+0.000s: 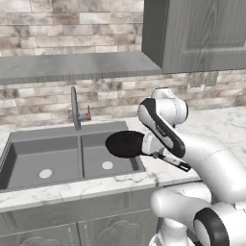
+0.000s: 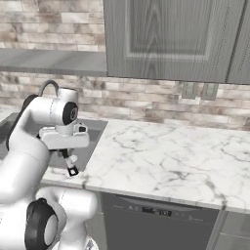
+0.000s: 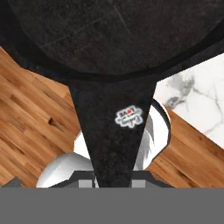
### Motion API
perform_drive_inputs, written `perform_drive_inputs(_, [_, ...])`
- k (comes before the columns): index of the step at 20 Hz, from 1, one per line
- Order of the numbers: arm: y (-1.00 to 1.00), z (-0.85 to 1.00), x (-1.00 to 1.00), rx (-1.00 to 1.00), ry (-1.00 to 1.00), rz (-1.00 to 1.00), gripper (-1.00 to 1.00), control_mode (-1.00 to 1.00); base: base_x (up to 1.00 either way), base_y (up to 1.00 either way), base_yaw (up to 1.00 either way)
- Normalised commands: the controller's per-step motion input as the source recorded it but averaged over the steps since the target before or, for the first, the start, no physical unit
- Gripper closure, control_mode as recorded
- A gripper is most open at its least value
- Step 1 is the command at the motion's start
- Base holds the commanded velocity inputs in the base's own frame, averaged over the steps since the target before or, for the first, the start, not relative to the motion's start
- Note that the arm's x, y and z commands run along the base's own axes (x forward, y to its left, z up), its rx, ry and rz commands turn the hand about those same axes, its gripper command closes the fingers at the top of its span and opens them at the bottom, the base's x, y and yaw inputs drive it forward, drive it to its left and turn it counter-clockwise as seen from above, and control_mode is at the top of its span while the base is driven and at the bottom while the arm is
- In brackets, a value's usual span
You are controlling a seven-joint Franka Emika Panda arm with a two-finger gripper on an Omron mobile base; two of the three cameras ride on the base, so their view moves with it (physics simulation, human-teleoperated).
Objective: Move the pot and pan from the stove into the sink.
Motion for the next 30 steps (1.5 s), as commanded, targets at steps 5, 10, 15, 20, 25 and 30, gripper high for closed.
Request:
perform_drive_inputs(5, [0.28, -0.37, 0.87, 0.00, 0.08, -0.05, 1.00, -1.00, 0.00, 0.00, 0.00])
perform_drive_inputs(10, [0.45, -0.43, 0.90, 0.00, 0.07, -0.08, 1.00, -1.00, 0.00, 0.00, 0.00])
perform_drive_inputs(15, [0.46, -0.46, 0.72, 0.00, 0.04, -0.07, 1.00, -1.00, 0.00, 0.00, 0.00])
perform_drive_inputs(20, [0.21, -0.21, 0.30, 0.00, 0.00, -0.03, 1.00, -1.00, 0.00, 0.00, 0.00])
perform_drive_inputs(25, [0.00, -0.10, 0.00, -0.01, 0.00, 0.00, 1.00, -1.00, 0.00, 0.00, 0.00])
perform_drive_inputs(30, [0.04, -0.30, 0.05, -0.03, 0.00, 0.00, 1.00, -1.00, 0.00, 0.00, 0.00])
